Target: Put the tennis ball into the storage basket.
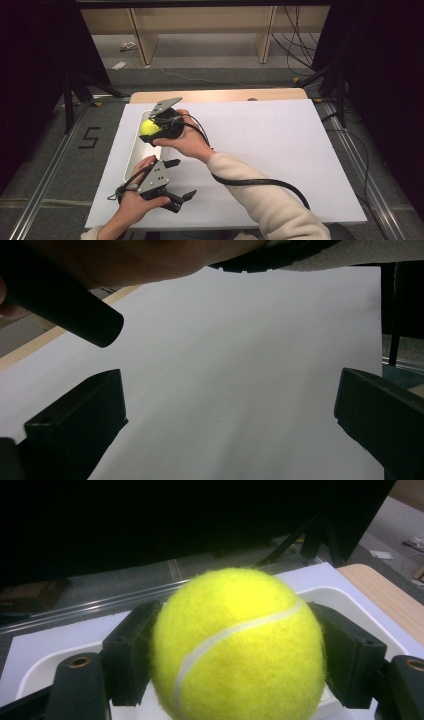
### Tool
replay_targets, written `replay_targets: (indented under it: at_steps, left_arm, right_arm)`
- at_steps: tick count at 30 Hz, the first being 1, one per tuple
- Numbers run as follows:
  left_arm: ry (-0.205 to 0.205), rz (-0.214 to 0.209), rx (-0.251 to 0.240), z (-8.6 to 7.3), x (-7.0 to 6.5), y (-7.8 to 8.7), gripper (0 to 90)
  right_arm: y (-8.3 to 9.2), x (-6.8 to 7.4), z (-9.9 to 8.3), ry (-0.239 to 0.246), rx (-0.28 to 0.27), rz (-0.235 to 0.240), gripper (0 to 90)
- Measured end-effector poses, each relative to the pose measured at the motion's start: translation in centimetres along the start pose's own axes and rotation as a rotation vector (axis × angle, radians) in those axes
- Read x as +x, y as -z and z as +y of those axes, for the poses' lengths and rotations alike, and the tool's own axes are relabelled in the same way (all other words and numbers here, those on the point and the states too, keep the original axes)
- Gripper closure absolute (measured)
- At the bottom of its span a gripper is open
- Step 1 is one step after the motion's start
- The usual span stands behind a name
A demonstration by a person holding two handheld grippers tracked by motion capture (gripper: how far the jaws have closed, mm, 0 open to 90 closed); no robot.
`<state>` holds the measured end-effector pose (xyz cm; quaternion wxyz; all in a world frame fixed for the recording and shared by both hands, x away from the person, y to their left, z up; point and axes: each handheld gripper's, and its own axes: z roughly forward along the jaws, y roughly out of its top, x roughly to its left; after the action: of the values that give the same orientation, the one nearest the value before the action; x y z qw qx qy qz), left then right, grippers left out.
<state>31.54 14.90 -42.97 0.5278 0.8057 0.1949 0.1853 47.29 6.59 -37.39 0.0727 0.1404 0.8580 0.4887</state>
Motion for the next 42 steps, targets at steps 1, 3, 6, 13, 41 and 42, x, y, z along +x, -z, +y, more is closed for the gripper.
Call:
replay_targets:
  at_steps: [1,3,6,13,41,42]
  left_arm:
    - [0.0,0.0,0.0,0.0,0.0,0.0,0.0]
    - [0.0,0.001,0.001,0.0,0.0,0.0,0.0]
    - [0.001,0.001,0.001,0.0,0.0,0.0,0.0]
    - [0.001,0.0,0.002,0.0,0.0,0.0,0.0]
    - [-0.002,-0.004,0.002,0.0,0.0,0.0,0.0]
    - [-0.002,-0.004,0.002,0.0,0.0,0.0,0.0]
  right_arm:
    - [-0.1,0.0,0.0,0.002,0.004,0.001,26.2]
    - [-0.2,0.0,0.0,0.001,0.006,0.002,26.2]
    - [-0.3,-0.1,0.0,0.004,0.008,0.003,26.2]
    - [-0.6,0.0,0.2,0.004,0.019,0.009,26.2]
    - [-2.4,0.0,-0.1,0.009,0.065,0.025,26.2]
    - [-2.5,0.0,-0.1,0.01,0.067,0.027,26.2]
